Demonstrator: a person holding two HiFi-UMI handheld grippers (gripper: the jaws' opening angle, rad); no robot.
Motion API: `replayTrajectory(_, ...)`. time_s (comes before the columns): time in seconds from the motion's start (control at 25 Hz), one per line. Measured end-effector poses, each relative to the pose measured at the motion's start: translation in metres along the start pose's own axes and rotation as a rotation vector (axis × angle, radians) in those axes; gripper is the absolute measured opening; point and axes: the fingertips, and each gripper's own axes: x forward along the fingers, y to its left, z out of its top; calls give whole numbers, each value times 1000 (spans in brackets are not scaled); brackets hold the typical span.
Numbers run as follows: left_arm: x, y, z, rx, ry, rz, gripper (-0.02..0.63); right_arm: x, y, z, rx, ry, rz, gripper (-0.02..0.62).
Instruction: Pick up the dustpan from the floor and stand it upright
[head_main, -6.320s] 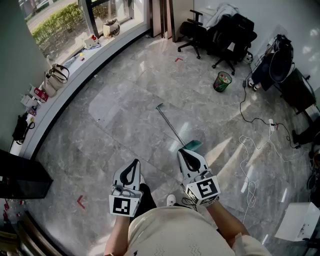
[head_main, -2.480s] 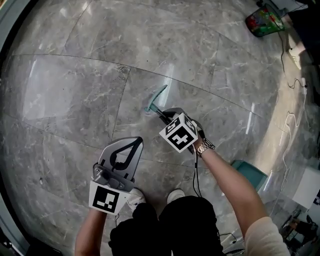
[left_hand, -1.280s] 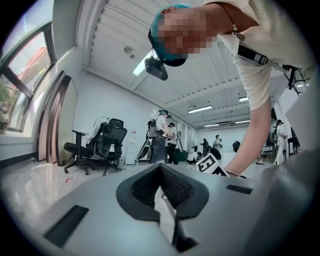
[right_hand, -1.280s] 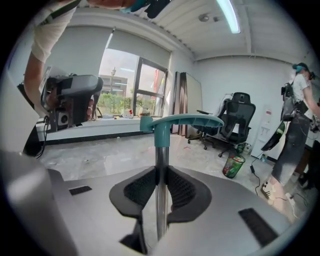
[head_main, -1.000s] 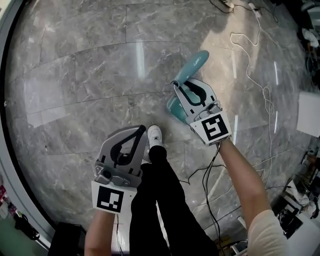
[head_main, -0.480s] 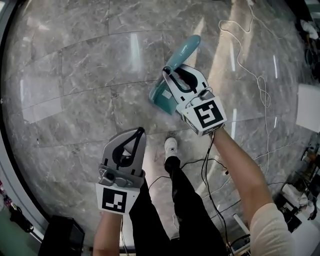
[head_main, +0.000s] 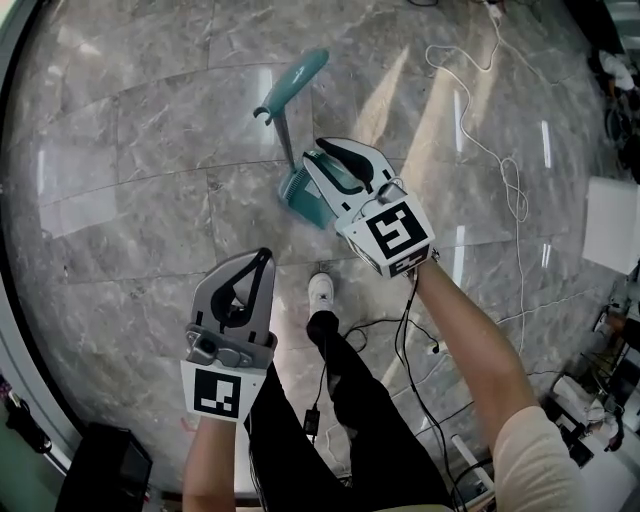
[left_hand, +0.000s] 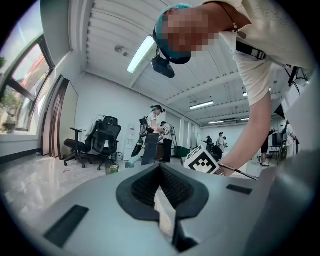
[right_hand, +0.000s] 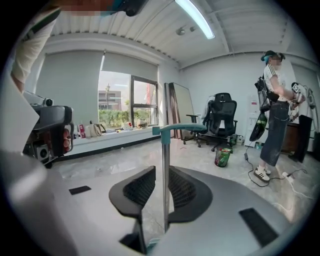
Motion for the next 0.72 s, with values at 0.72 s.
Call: replayTrajectory(0.72,-54,-109,303,41,-63,51,11,-292,77,298,94,-315,-199,18)
